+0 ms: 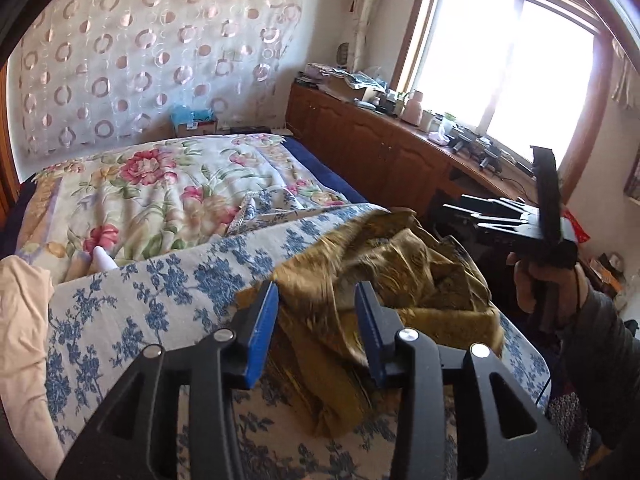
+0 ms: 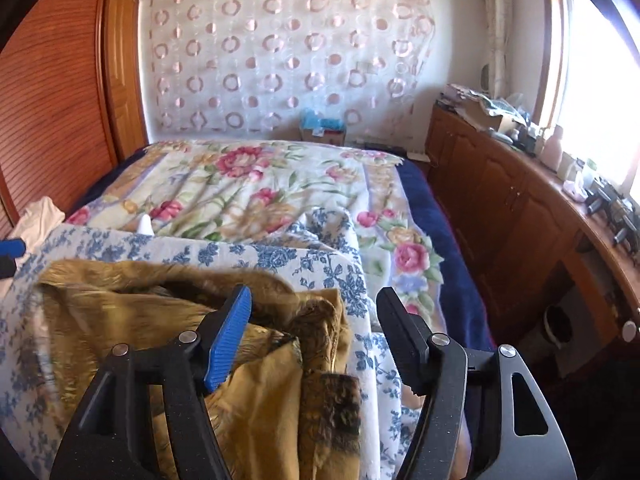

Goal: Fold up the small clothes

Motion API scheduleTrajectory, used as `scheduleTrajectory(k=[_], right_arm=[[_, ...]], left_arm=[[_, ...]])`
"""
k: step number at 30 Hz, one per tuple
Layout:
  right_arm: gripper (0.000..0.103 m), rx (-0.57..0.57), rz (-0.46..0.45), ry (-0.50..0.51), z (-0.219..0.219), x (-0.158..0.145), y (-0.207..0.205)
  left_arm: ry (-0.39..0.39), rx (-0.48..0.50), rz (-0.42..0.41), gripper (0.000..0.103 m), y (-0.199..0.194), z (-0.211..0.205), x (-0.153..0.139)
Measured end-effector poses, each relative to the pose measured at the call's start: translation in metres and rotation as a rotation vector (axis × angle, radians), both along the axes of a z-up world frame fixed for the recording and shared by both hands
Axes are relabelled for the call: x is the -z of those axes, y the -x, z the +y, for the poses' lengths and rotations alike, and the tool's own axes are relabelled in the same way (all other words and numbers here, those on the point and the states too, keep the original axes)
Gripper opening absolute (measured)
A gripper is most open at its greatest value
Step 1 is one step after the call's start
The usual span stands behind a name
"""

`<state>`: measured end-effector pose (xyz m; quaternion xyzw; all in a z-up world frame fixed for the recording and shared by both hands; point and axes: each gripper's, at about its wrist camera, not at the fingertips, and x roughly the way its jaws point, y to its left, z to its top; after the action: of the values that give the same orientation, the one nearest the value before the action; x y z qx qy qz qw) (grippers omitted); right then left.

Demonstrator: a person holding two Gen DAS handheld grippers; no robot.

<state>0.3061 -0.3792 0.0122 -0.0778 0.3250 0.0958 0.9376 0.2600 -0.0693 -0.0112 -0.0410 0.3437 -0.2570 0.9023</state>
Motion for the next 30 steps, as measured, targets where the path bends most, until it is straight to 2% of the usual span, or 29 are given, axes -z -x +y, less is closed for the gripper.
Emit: scheduleTrajectory(k=[4,14,18,25,29,30], right_arm=[[0.067,-0.104,0.028,-0.02,0.013,-0.002,0.043],[0.067,-0.238,0.174,-0.017,0.045,0.042,0.129],[0.067,-0.251,0.212,-0.022,0.049,0.058,0.141],[0.065,-0.259,0.264,0.03,0.054,0.08,0.144],[0.061,-0.276,0.255,0.059,0.054,0.085,0.148],[0.05,-0.272,0.248,0.066,0.053,0.084,0.147]], left_arm=[[-0.026,-0.032,-0.001,0.039,0.02,0.0,0.004],[-0.049,-0.037,0.011,0.039,0.058,0.0,0.021],[-0.05,-0.037,0.008,0.039,0.065,-0.001,0.021],[-0.051,-0.046,0.003,0.039,0.07,-0.002,0.02],[-0.053,-0.045,0.011,0.039,0.069,-0.002,0.021],[-0.053,-0.046,0.014,0.039,0.069,-0.002,0.021]])
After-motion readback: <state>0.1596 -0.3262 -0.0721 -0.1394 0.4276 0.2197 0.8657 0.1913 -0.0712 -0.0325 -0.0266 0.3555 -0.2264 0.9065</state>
